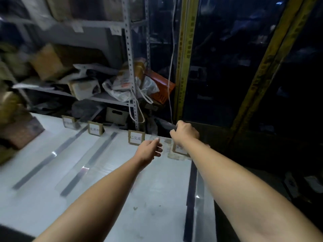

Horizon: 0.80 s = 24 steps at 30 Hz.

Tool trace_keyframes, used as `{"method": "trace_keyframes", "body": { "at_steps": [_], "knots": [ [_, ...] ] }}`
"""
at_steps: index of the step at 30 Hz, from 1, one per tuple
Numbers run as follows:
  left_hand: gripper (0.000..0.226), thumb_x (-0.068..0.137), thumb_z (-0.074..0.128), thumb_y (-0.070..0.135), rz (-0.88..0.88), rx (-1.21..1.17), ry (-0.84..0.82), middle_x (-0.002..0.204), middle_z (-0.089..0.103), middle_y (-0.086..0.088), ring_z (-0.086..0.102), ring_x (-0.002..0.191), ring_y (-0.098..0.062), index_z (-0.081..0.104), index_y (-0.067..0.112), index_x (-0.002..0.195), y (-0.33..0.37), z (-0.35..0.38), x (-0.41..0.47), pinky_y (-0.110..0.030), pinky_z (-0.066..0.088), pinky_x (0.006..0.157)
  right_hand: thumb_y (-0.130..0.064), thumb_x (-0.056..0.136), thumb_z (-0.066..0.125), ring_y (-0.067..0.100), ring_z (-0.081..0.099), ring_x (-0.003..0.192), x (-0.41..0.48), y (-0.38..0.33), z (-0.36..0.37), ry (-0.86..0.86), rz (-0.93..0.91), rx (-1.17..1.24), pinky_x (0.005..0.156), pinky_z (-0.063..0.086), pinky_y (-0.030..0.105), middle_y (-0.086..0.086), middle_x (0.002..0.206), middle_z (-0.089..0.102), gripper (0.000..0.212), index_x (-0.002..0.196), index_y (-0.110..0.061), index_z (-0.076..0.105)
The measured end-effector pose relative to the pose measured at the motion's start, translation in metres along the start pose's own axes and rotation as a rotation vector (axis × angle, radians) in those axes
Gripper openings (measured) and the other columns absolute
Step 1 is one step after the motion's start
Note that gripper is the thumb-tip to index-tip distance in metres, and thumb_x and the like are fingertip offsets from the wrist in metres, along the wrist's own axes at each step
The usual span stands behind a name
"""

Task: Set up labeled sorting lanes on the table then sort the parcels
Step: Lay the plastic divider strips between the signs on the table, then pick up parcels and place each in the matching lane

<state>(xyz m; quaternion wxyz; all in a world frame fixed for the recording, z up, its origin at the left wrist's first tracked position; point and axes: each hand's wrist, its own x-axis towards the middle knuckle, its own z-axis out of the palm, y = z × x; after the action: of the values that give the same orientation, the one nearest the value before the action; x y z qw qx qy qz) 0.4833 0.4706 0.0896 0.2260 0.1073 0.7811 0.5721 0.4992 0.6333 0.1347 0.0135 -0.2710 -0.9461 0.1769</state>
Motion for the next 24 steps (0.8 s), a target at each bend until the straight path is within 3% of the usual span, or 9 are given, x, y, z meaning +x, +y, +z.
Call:
{"method": "trace_keyframes", "body": {
  "at_steps": [2, 5, 8, 13, 17, 20, 24],
  "knots": [
    [0.023, 0.103, 0.048, 0.021, 0.020, -0.049, 0.107, 0.086, 0.062, -0.010, 0.056, 0.066, -0.017, 0.064, 0.007, 0.095, -0.003, -0.036, -0.009, -0.013, 0.041, 0.048, -0.040, 0.100, 0.052, 0.031, 0.061, 0.112, -0.007, -0.044, 0.016, -0.082, -0.116, 0.127, 0.090, 0.053, 0.041, 0.008, 0.127, 0.062, 0.032, 0.127, -0.024, 0.058],
    [0.011, 0.096, 0.055, 0.012, 0.004, -0.017, 0.248, 0.089, 0.065, -0.008, 0.061, 0.067, -0.015, 0.065, 0.015, 0.091, -0.019, -0.103, -0.028, -0.016, 0.040, 0.050, -0.039, 0.092, 0.056, 0.030, 0.062, 0.109, -0.023, -0.115, 0.050, -0.213, -0.264, 0.228, 0.090, 0.052, 0.038, 0.006, 0.126, 0.064, 0.033, 0.122, -0.026, 0.062],
    [0.011, 0.091, 0.059, 0.009, -0.039, 0.003, 0.403, 0.090, 0.068, -0.006, 0.064, 0.070, -0.016, 0.066, 0.017, 0.092, -0.037, -0.174, -0.059, -0.016, 0.041, 0.052, -0.040, 0.088, 0.056, 0.031, 0.066, 0.102, -0.049, -0.187, 0.086, -0.325, -0.371, 0.297, 0.089, 0.056, 0.041, 0.009, 0.119, 0.067, 0.035, 0.118, -0.024, 0.063],
    [0.018, 0.094, 0.057, 0.010, -0.133, 0.001, 0.622, 0.101, 0.069, -0.006, 0.067, 0.078, -0.018, 0.067, 0.012, 0.109, -0.075, -0.289, -0.115, -0.024, 0.044, 0.059, -0.038, 0.083, 0.058, 0.027, 0.071, 0.094, -0.100, -0.304, 0.141, -0.474, -0.542, 0.366, 0.087, 0.060, 0.047, 0.006, 0.114, 0.068, 0.040, 0.120, -0.022, 0.065],
    [0.012, 0.094, 0.057, 0.015, -0.173, -0.012, 0.763, 0.100, 0.069, -0.003, 0.068, 0.079, -0.018, 0.066, 0.020, 0.101, -0.110, -0.381, -0.165, -0.026, 0.046, 0.062, -0.029, 0.084, 0.059, 0.025, 0.074, 0.079, -0.139, -0.405, 0.175, -0.564, -0.628, 0.428, 0.080, 0.063, 0.048, 0.008, 0.094, 0.073, 0.021, 0.102, -0.021, 0.066],
    [0.011, 0.096, 0.056, 0.015, -0.193, -0.003, 0.831, 0.099, 0.069, -0.004, 0.067, 0.080, -0.018, 0.064, 0.023, 0.098, -0.128, -0.453, -0.197, -0.027, 0.047, 0.065, -0.020, 0.088, 0.059, 0.021, 0.074, 0.067, -0.171, -0.478, 0.194, -0.587, -0.653, 0.470, 0.074, 0.065, 0.042, 0.011, 0.086, 0.074, 0.016, 0.101, -0.016, 0.067],
    [0.013, 0.096, 0.056, 0.017, -0.183, 0.011, 0.896, 0.096, 0.070, -0.002, 0.068, 0.083, -0.016, 0.066, 0.022, 0.101, -0.138, -0.539, -0.232, -0.026, 0.052, 0.068, -0.025, 0.094, 0.061, 0.018, 0.075, 0.069, -0.204, -0.562, 0.214, -0.567, -0.735, 0.465, 0.067, 0.063, 0.037, 0.006, 0.085, 0.074, 0.009, 0.096, -0.017, 0.065]
  ]
}}
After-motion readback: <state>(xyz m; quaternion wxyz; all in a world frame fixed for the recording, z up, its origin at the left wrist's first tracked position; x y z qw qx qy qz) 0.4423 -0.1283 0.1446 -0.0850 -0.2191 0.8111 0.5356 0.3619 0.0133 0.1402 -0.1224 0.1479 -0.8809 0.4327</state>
